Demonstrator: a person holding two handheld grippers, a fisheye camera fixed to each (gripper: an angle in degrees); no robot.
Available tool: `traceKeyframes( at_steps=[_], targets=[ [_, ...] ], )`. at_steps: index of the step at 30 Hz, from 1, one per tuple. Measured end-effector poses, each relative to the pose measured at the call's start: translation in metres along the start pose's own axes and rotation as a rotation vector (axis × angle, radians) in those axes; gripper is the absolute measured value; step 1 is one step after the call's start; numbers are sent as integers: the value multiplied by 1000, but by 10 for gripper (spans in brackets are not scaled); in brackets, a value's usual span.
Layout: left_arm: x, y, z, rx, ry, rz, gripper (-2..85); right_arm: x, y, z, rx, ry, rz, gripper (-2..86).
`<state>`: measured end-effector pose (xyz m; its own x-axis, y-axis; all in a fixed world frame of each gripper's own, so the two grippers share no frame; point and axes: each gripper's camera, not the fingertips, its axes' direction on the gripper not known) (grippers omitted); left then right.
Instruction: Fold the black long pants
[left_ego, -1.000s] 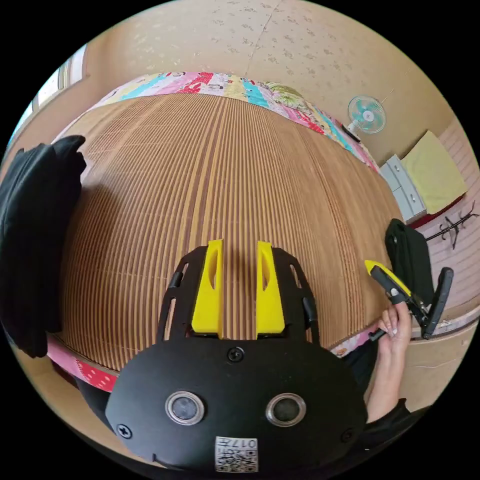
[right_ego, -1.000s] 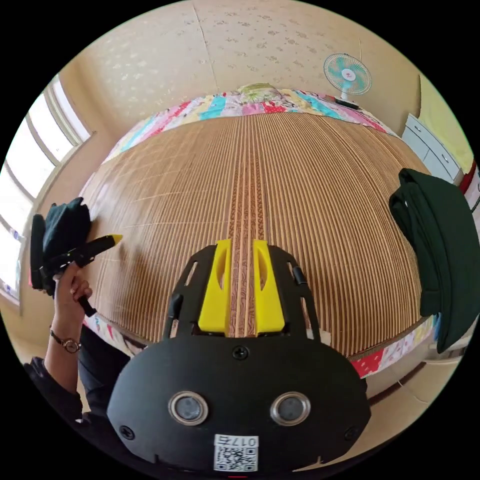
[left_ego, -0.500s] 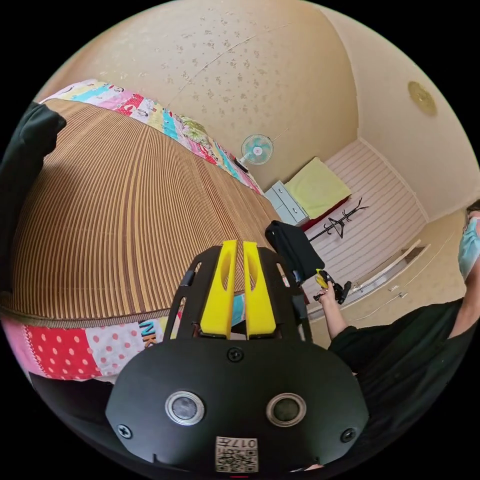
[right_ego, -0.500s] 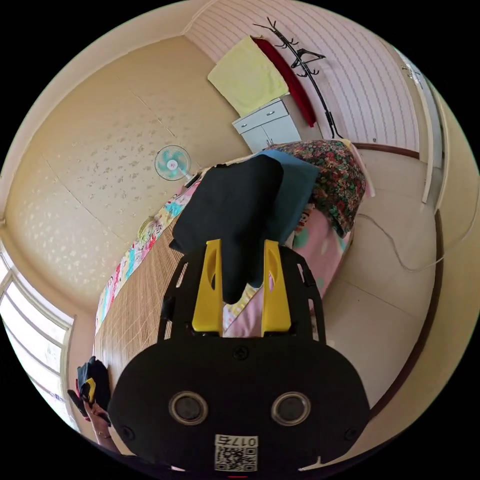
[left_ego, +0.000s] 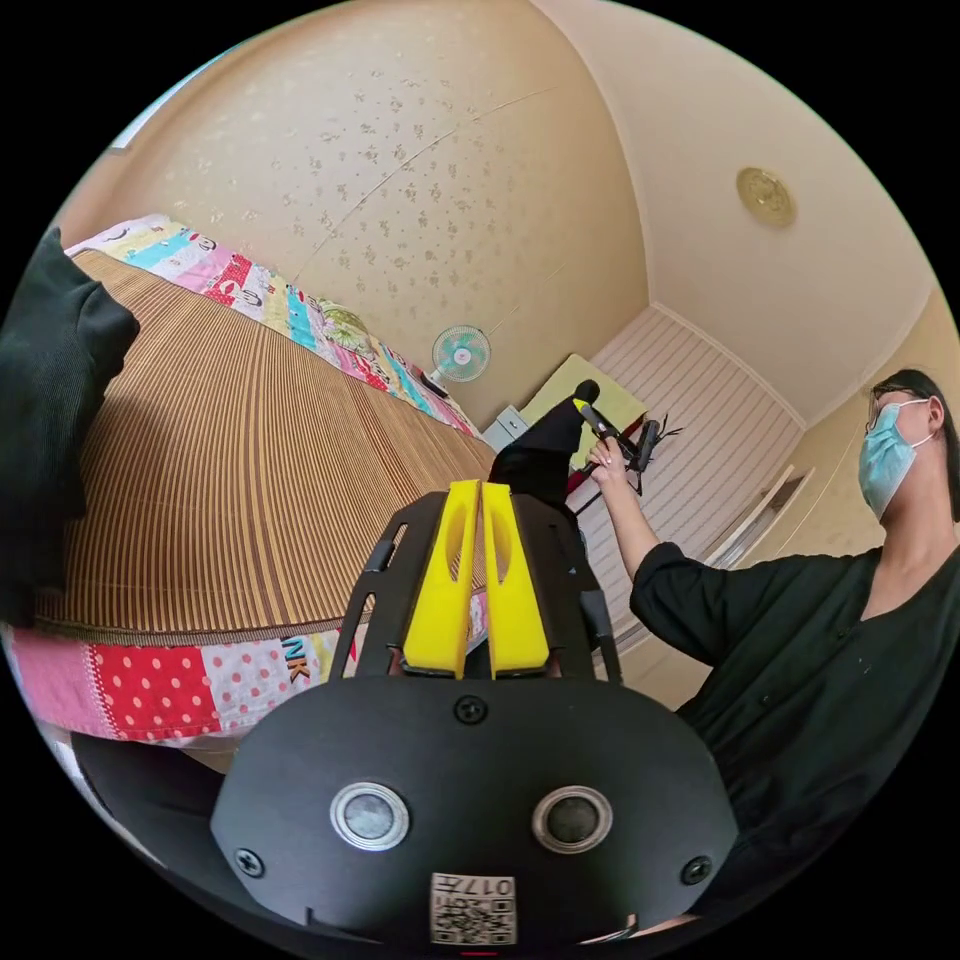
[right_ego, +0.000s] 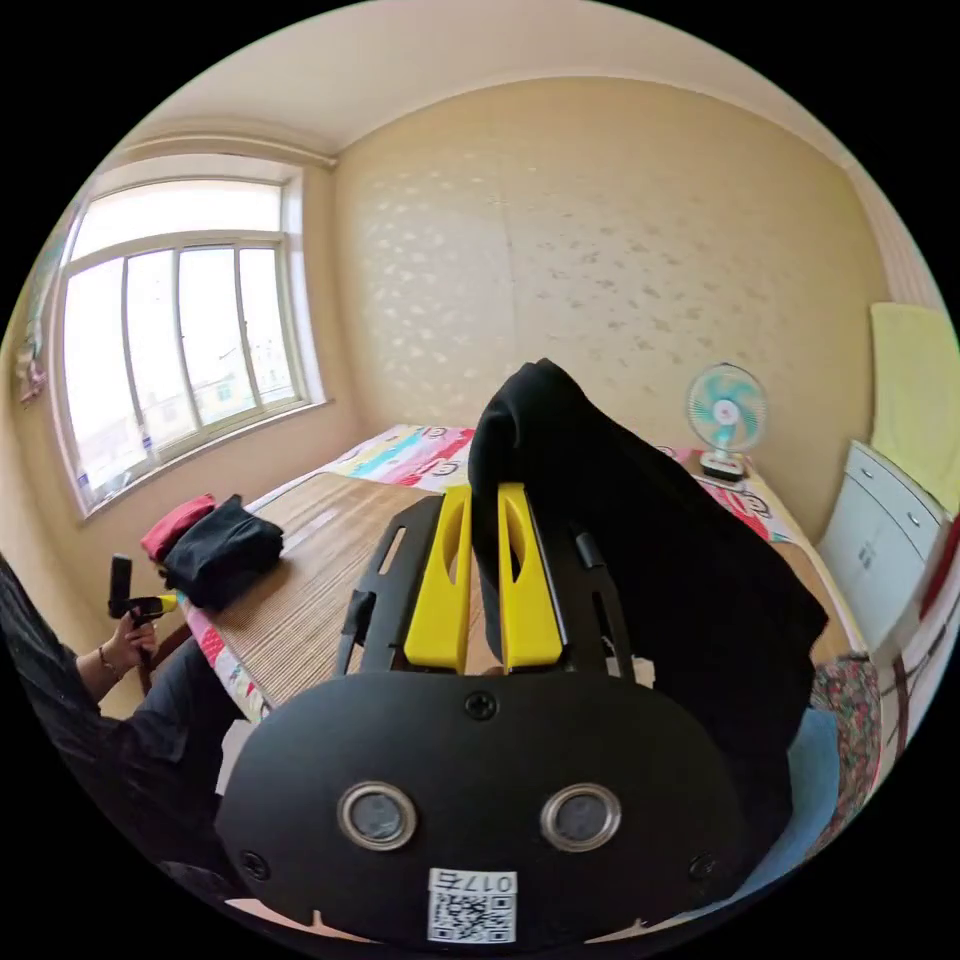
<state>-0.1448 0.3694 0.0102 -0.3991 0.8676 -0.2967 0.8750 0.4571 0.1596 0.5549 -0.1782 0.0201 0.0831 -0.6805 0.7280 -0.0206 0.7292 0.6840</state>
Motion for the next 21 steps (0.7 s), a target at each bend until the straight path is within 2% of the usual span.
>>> traceKeyframes(
  at_steps=[4,8,10,13,17,21],
  targets=[
    [10,4,8,-24,-30,-7,-10,-137,27,116,-198,-429,-156,31],
    [-1,3,12,-67,12,-74,-10,-244,121,190,-408,-633,-191,37],
    [-5,3,11,-87,-26,-95,-10,-258,184,204,-387,-836,69,43],
    [-5,2,16,-122,-58,-81,-10,-249,240,186,-319,-1044,291,56],
    [-2,-1,36,-171,-69,-61,-10,-211,257,136,-338,-934,297,72],
    [3,-5,73,-194,-38,-57,-10,-101,249,86,-290,-494,445,88]
  ],
)
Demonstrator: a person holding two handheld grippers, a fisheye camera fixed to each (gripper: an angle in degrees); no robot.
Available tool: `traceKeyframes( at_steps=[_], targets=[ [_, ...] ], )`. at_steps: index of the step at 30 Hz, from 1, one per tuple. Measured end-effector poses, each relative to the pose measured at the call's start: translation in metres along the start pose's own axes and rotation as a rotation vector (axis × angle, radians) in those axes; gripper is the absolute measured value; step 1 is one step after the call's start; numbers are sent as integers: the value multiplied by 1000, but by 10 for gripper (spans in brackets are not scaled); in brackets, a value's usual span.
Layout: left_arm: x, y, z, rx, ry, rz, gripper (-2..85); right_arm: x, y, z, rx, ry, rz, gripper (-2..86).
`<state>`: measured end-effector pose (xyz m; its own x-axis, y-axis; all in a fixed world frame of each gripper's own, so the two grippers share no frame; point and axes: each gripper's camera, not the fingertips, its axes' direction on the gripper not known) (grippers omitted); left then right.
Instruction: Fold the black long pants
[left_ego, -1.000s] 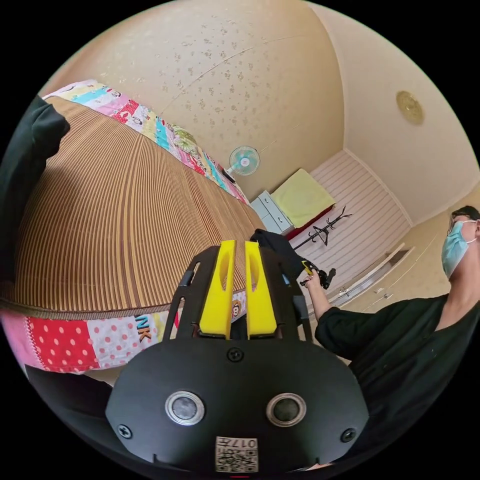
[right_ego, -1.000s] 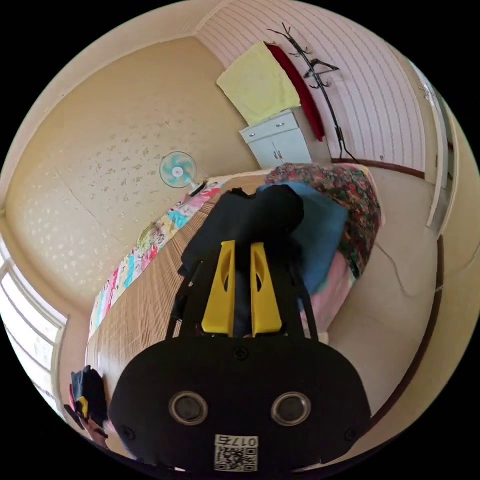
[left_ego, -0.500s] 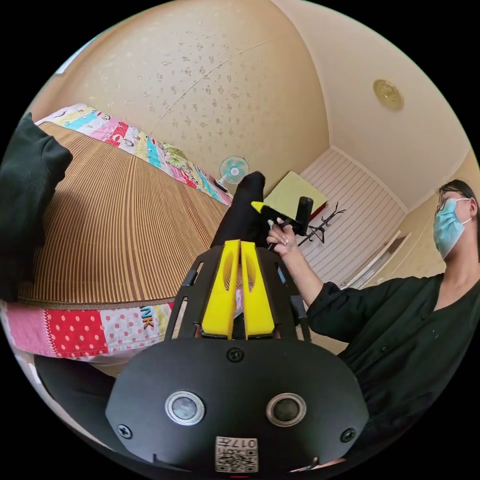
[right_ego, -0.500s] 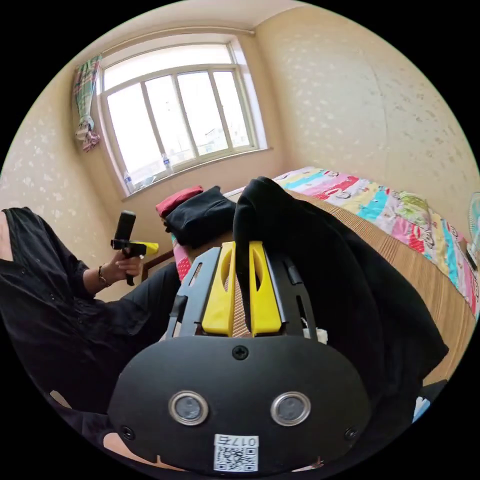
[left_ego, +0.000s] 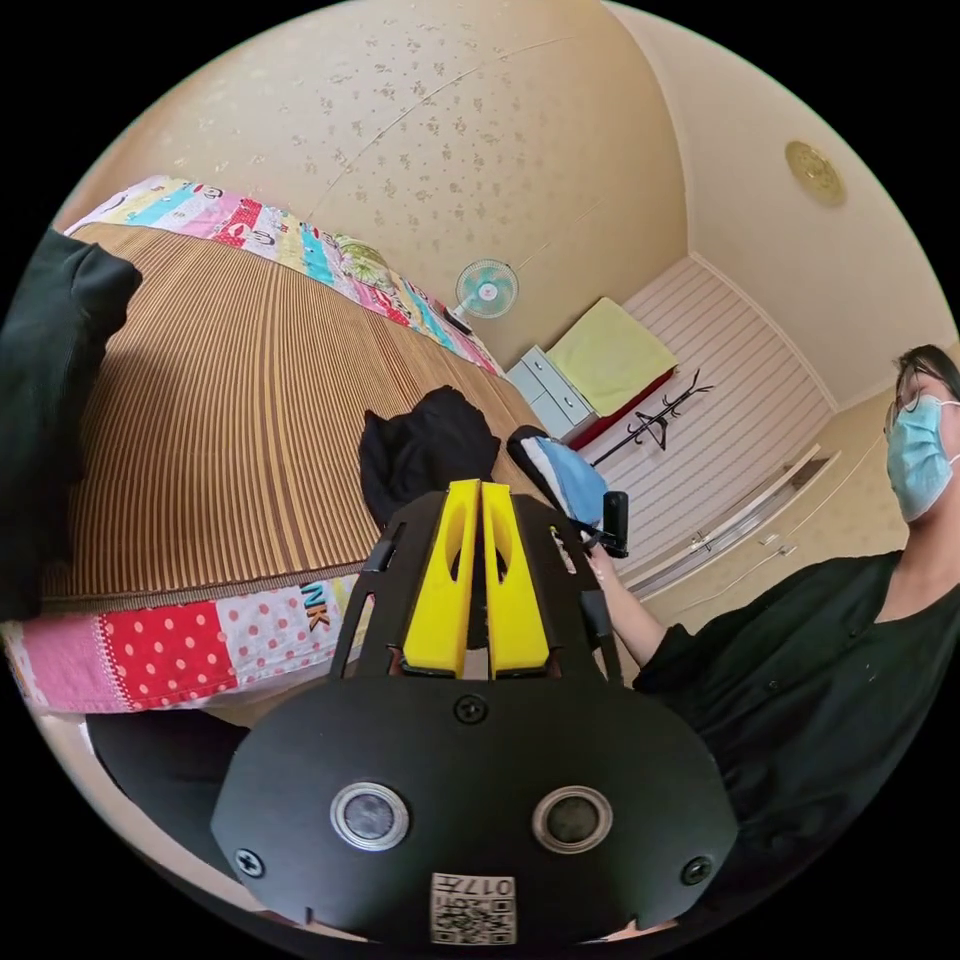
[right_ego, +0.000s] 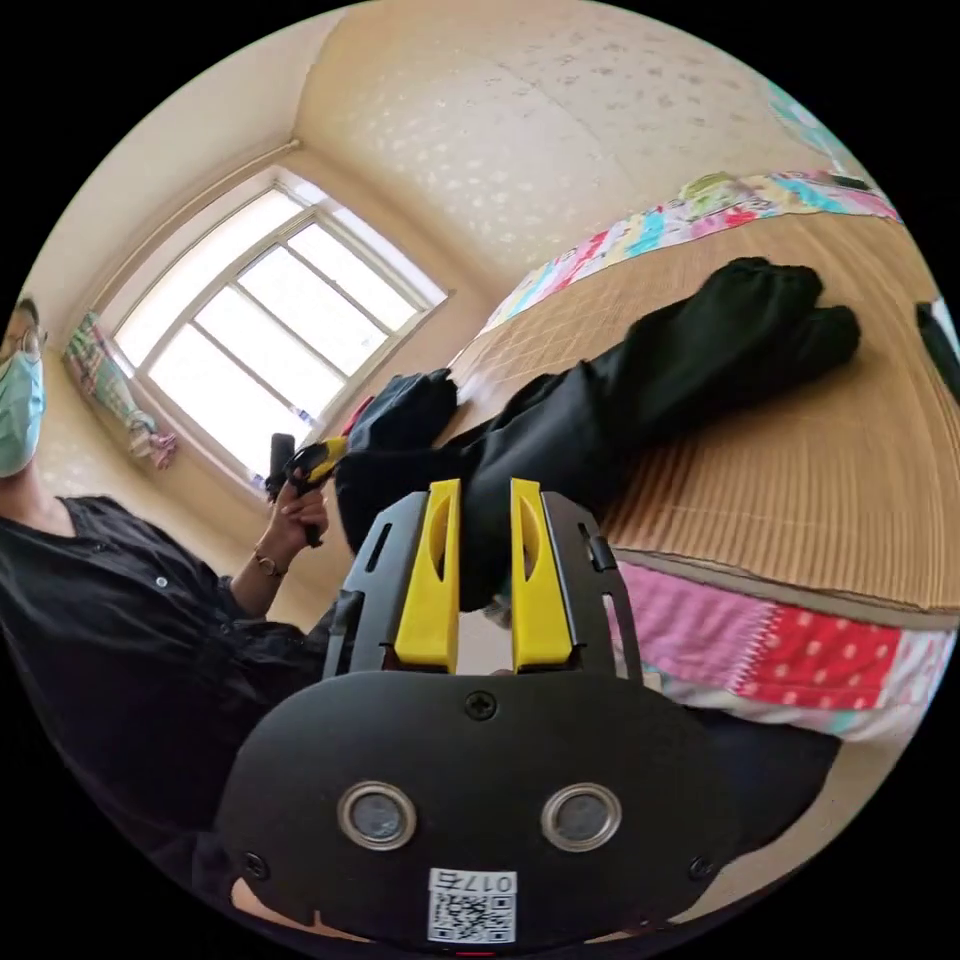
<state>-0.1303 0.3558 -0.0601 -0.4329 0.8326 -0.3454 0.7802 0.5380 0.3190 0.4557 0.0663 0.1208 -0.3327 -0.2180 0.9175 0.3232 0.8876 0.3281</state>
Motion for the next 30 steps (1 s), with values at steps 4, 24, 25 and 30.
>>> traceKeyframes(
  at_steps=[4,24,25,30],
  targets=[
    [16,-8,32,8,42,-7,-10,88,-41,-57,177,164,233,115],
    [120,-94,113,-33,105,155,161,-51,-92,-81,204,-679,-216,27],
    [130,-93,109,-12,131,193,160,-72,-89,-83,152,-709,-264,26],
    [153,-67,80,26,151,279,77,-92,-74,-90,79,-856,-193,24]
  ],
)
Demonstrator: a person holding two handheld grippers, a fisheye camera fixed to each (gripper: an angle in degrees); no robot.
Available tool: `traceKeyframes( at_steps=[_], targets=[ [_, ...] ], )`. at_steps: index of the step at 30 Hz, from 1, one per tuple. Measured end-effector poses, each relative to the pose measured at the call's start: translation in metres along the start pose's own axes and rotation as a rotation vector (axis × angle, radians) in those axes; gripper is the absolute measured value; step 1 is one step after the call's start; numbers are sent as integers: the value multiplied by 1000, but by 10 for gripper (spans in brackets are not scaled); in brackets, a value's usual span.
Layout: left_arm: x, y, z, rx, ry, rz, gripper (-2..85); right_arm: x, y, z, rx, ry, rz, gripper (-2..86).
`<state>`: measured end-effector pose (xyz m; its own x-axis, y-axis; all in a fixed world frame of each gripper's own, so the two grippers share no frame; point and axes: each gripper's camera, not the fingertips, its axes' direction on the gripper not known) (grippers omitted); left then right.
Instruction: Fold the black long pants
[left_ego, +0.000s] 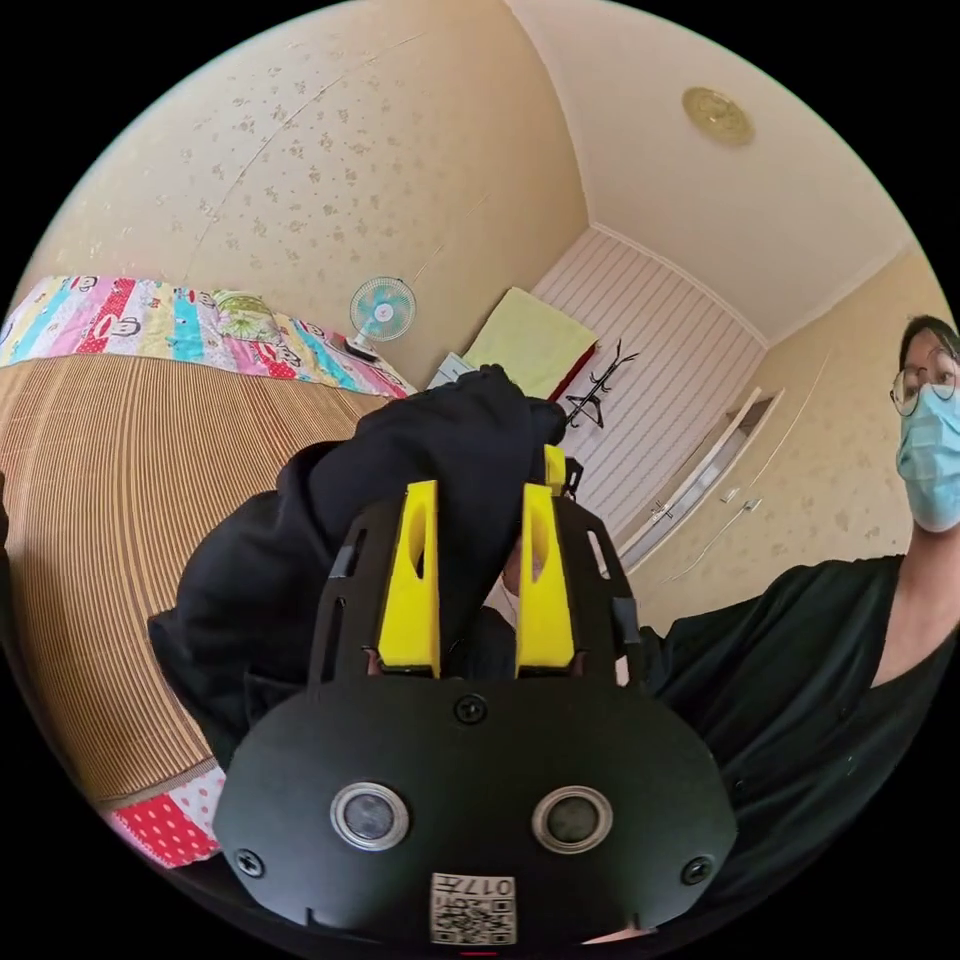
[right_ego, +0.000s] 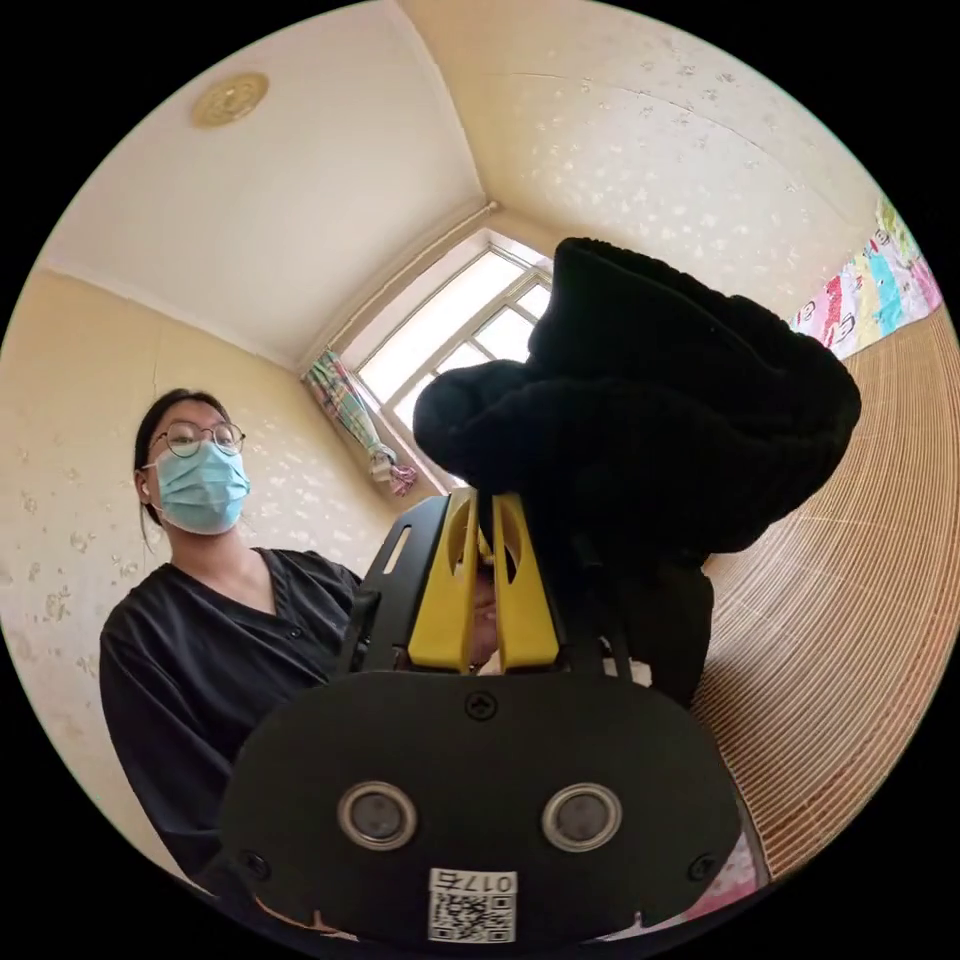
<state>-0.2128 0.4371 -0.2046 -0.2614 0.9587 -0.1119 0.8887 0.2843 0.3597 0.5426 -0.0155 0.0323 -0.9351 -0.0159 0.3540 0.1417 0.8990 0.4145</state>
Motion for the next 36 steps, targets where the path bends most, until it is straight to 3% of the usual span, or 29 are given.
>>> traceKeyframes(
  at_steps=[2,6,9,10,13,15,17,20,22,24,26,28,32,36],
  targets=[
    [17,9,-20,50,-9,49,53,-8,6,-2,10,-72,0,24],
    [35,13,-94,228,209,99,48,-49,10,-13,134,-167,-72,25],
    [31,12,-163,425,350,119,47,-89,-1,-34,240,-84,-165,26],
    [25,11,-185,480,352,102,47,-101,-7,-46,283,-19,-185,25],
    [3,-4,-234,625,375,113,47,-107,-27,-92,511,-80,-203,25],
    [-14,-38,-248,638,350,98,47,-107,-63,-110,545,-44,-244,23],
    [-23,-104,-241,550,179,104,47,-109,-117,-114,542,88,-305,22],
    [-73,-251,-193,391,-89,-59,52,-95,-247,-105,560,544,-336,20],
    [-134,-347,-142,249,-312,-97,64,-41,-349,-98,548,935,-210,22],
    [-176,-366,-115,165,-494,-155,78,2,-385,-87,450,1147,-117,24],
    [-215,-349,-89,65,-562,-246,103,38,-384,-64,328,1310,-97,26],
    [-245,-281,-53,-22,-497,-220,106,86,-340,-32,122,1370,-164,31],
    [-276,-136,-3,-156,-476,-245,99,169,-206,-17,-109,1335,-138,43],
    [-277,10,15,-222,-446,-339,100,243,-42,-40,-220,1235,145,73]
  ],
)
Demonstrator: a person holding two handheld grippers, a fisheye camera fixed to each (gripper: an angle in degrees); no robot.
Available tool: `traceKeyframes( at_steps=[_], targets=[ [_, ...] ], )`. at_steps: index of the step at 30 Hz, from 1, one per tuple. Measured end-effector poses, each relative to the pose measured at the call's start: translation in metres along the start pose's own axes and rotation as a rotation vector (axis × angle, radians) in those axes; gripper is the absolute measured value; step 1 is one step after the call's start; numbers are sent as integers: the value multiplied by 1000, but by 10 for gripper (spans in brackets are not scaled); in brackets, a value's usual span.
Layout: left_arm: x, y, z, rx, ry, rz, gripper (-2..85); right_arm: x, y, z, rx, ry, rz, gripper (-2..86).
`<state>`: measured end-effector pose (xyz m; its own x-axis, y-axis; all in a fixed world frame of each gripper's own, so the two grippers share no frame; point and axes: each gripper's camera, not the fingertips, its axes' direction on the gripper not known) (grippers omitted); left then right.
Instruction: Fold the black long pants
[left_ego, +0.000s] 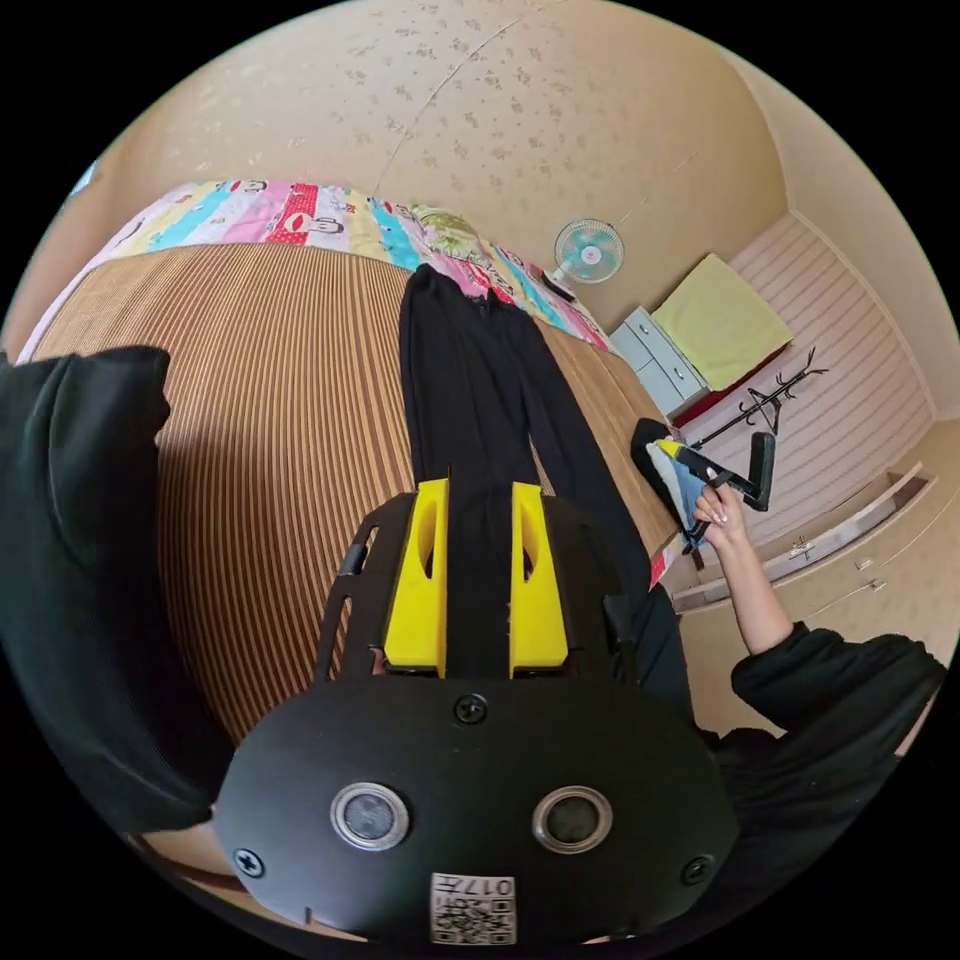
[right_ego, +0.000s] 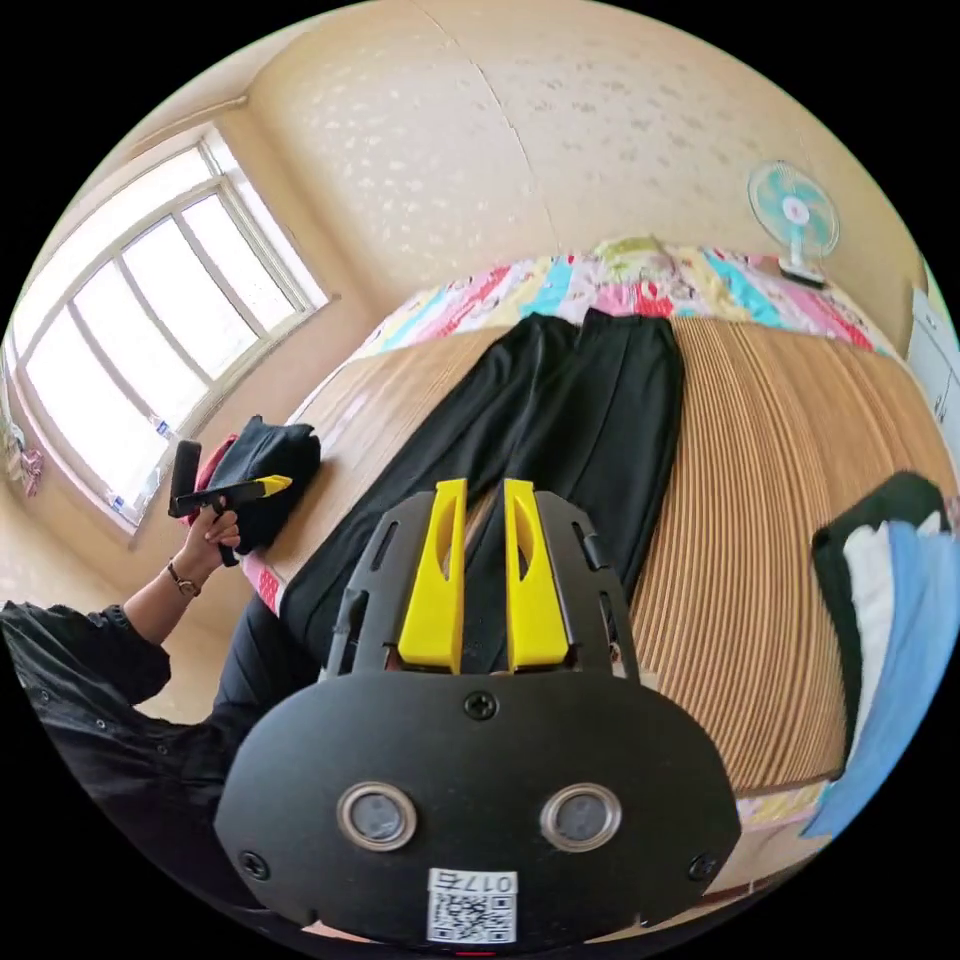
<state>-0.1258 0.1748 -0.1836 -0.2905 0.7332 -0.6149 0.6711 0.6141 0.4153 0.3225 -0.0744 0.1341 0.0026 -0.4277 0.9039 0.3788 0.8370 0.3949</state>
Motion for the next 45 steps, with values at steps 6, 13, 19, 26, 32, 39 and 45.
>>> traceKeyframes(
  at_steps=[6,13,19,26,32,39,45],
  targets=[
    [19,118,13,-30,-161,2,117,54,182,-4,2,87,360,97],
    [-16,177,44,-55,-189,-241,53,69,239,15,-123,-8,335,117],
    [20,187,73,-247,-177,-66,31,66,233,41,-257,46,285,109],
    [12,224,20,-85,-183,-198,50,66,260,37,-330,-50,252,45],
    [48,211,-28,0,-81,-76,60,23,267,-19,-219,-157,128,25],
    [114,178,-38,-24,221,122,87,-76,191,-66,-60,-421,-152,27],
    [125,177,-45,-1,231,112,90,-99,123,-29,5,-422,-115,69]
  ],
)
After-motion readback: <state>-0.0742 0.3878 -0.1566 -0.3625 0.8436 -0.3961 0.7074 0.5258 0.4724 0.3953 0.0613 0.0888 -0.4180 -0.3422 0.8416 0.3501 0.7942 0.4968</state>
